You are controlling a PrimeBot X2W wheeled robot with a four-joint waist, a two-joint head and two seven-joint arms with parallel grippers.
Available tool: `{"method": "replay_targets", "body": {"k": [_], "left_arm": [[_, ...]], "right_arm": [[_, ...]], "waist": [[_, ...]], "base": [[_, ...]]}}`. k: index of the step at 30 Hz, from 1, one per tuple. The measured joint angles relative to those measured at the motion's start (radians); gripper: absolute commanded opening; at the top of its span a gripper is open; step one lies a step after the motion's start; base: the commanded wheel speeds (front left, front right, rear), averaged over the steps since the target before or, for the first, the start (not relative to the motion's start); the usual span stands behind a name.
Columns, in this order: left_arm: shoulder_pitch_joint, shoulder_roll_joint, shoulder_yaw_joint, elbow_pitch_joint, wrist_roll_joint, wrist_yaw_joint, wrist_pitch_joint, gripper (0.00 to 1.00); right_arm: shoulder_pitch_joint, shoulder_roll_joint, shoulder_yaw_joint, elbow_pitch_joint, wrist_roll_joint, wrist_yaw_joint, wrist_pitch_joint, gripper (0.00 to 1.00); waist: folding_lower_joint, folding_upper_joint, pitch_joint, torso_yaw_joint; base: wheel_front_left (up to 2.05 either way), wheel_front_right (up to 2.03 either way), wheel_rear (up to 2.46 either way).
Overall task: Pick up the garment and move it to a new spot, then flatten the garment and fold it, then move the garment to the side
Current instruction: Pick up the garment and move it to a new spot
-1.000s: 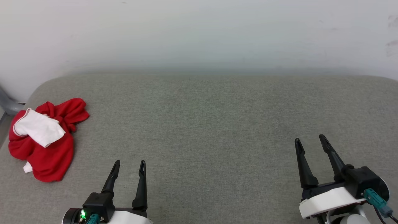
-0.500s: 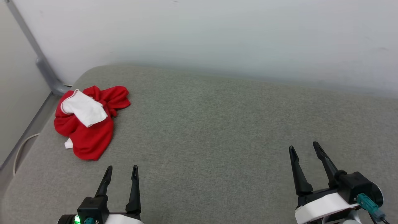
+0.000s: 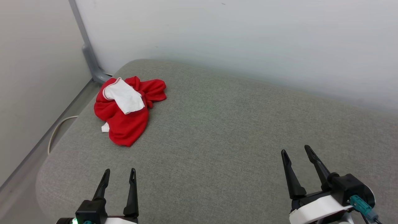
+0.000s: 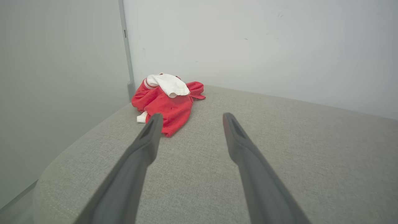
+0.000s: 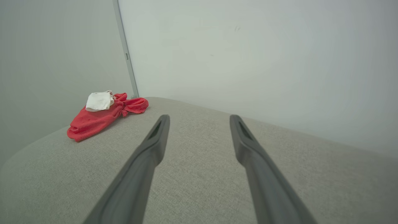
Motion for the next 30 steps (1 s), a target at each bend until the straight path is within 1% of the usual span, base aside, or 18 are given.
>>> {"method": "replay_targets", "body": {"k": [4, 13, 22, 28, 30], "left_arm": [[0.002, 0.0, -0.006, -0.002, 0.006, -0.008, 0.0, 1.0], [0.011, 0.0, -0.014, -0.007, 0.009, 0.0, 0.0, 1.0], [0.014, 0.0, -0.004, -0.019, 0.017, -0.003, 0.0, 1.0], [0.006, 0.0, 0.0, -0.03, 0.011, 0.002, 0.0, 1.0], [-0.007, 0.0, 0.004, -0.024, -0.008, -0.008, 0.0, 1.0]], "right_arm": [[0.003, 0.0, 0.003, 0.002, 0.005, 0.0, 0.0, 1.0], [0.007, 0.0, 0.014, 0.002, 0.011, 0.0, 0.0, 1.0], [0.007, 0.0, 0.029, 0.001, 0.005, 0.0, 0.0, 1.0], [0.005, 0.0, 0.032, -0.005, -0.005, 0.0, 0.0, 1.0], [-0.003, 0.0, 0.033, -0.012, -0.017, 0.0, 0.0, 1.0]], "waist": [[0.0, 0.0, -0.003, 0.029], [0.0, 0.0, -0.009, 0.075], [0.0, 0.0, -0.004, 0.079], [0.0, 0.0, 0.02, 0.075], [0.0, 0.0, 0.037, 0.071]], "base": [[0.0, 0.0, 0.0], [0.0, 0.0, 0.0], [0.0, 0.0, 0.0], [0.0, 0.0, 0.0], [0.0, 0.0, 0.0]]}}
